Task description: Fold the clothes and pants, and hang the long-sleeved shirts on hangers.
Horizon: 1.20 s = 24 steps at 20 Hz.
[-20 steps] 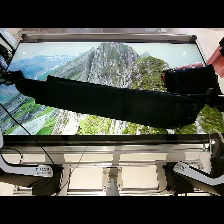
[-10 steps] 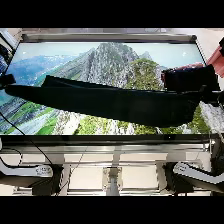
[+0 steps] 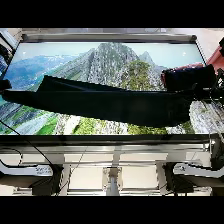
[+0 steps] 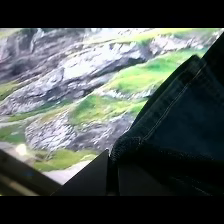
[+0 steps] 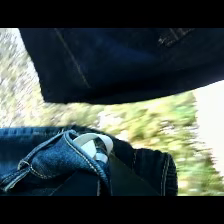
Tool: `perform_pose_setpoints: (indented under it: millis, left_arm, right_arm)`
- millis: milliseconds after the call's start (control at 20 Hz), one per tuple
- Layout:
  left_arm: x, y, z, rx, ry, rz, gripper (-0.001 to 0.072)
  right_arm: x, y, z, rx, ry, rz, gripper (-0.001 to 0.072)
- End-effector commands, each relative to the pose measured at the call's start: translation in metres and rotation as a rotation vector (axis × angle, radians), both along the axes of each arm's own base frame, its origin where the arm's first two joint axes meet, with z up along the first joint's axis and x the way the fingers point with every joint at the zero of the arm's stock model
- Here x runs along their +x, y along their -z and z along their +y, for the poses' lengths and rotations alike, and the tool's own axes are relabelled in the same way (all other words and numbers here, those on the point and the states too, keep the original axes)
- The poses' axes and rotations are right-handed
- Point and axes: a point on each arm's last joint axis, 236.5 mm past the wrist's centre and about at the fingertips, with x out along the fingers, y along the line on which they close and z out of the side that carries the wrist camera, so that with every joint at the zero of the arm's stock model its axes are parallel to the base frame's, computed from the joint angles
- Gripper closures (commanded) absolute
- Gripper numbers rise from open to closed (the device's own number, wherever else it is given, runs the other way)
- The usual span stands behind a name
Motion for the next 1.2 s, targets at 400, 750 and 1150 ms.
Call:
perform_pose_setpoints:
  millis: [400, 750, 1150]
  left_arm:
    - [0.101, 0.038, -0.034, -0.075, 0.022, -0.249, 0.0687]
    - [0.172, -0.008, -0.07, 0.016, 0.167, -0.522, 0.0687]
    - [0.177, 0.02, -0.077, -0.007, 0.176, -0.477, 0.0685]
  right_arm:
    - [0.046, 0.033, 0.009, 0.006, 0.103, -0.042, 0.0677]
    - [0.072, 0.027, -0.001, -0.021, 0.199, -0.135, 0.0677]
    - [0.074, 0.029, -0.003, -0.025, 0.207, -0.14, 0.0675]
